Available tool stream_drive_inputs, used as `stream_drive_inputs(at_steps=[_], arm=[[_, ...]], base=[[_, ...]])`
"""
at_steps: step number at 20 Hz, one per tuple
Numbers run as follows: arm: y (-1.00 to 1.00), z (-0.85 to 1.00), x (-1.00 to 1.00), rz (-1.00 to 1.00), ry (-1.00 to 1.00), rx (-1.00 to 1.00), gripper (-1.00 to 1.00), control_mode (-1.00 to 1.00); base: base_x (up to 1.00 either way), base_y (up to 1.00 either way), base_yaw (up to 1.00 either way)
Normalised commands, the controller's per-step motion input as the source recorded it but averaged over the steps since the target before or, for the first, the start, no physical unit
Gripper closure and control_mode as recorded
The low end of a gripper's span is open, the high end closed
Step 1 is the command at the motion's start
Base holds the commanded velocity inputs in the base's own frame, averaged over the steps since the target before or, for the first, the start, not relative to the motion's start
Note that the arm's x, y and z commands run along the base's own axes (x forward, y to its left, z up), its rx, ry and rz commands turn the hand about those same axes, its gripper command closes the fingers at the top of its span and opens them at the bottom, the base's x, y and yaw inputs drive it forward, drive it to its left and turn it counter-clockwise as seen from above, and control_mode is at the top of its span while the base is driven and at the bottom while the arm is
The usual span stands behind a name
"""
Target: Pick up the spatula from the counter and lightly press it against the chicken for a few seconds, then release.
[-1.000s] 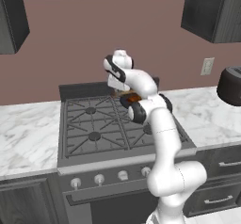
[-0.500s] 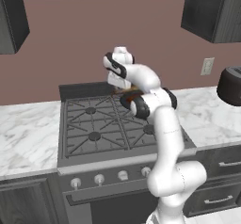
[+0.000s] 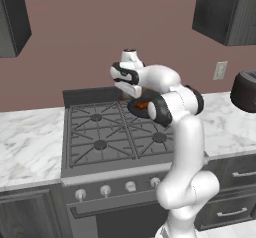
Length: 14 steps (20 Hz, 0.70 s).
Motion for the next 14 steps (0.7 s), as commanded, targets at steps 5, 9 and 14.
stream_drive_inputs(at_steps=[5,9,14], arm=[[-0.03,-0.04,-0.66,0.18,-0.64,0.0,1.0,-1.0],[-0.16,0.28,-0.65,0.18,-0.41,0.0,1.0,-1.0],[-0.13,0.31,-0.73,0.12,-0.16,0.01,1.0,-1.0]], base=[[0.0,0.0,0.0],[0.0,0.0,0.0],[0.0,0.0,0.0]])
